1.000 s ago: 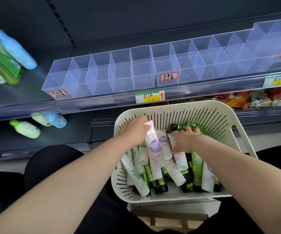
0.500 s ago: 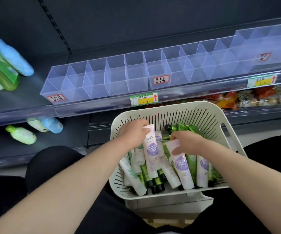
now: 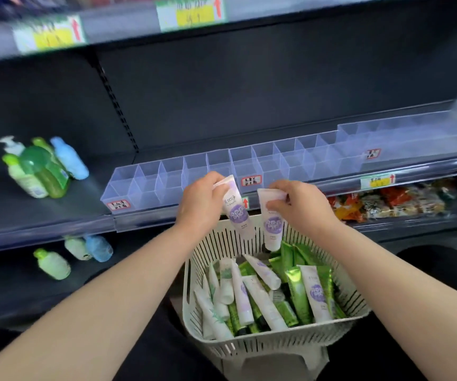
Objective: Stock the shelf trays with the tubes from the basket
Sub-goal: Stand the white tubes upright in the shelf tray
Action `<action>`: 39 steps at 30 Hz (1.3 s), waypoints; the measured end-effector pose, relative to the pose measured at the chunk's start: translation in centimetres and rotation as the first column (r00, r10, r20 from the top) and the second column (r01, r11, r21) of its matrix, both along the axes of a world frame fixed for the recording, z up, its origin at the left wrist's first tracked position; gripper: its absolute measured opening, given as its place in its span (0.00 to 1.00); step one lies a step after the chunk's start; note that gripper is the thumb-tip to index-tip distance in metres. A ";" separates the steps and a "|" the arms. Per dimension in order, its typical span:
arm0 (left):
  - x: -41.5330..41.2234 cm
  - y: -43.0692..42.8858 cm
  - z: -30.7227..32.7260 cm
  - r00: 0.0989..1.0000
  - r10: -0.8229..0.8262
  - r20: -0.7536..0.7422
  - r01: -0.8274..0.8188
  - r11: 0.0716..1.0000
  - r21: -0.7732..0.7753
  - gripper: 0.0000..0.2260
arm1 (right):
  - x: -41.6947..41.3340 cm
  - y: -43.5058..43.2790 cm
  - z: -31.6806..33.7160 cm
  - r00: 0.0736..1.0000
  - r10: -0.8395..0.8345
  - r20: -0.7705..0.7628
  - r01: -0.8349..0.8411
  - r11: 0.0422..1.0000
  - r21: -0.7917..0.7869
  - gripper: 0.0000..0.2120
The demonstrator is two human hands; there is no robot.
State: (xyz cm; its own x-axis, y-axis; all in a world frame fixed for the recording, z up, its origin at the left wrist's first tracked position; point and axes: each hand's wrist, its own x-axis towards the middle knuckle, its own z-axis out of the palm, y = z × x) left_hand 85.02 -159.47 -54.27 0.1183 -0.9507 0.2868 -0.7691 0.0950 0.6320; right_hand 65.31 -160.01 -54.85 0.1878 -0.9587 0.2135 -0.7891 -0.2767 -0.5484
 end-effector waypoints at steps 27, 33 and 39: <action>8.2 -10.9 5.5 0.922 0.314 -0.225 -0.357 0.916 -0.183 0.07 | 11.4 -16.8 4.5 0.995 0.047 -0.092 -0.051 0.998 -0.037 0.12; 7.9 -13.3 5.5 0.951 0.304 0.057 -0.302 0.952 -0.054 0.10 | 11.7 -17.5 4.6 0.982 0.085 -0.168 -0.094 0.994 -0.049 0.15; 7.7 -14.7 4.5 0.961 0.231 0.154 -0.238 0.971 0.026 0.11 | 11.5 -17.4 4.3 0.969 0.108 -0.224 -0.133 0.986 -0.100 0.19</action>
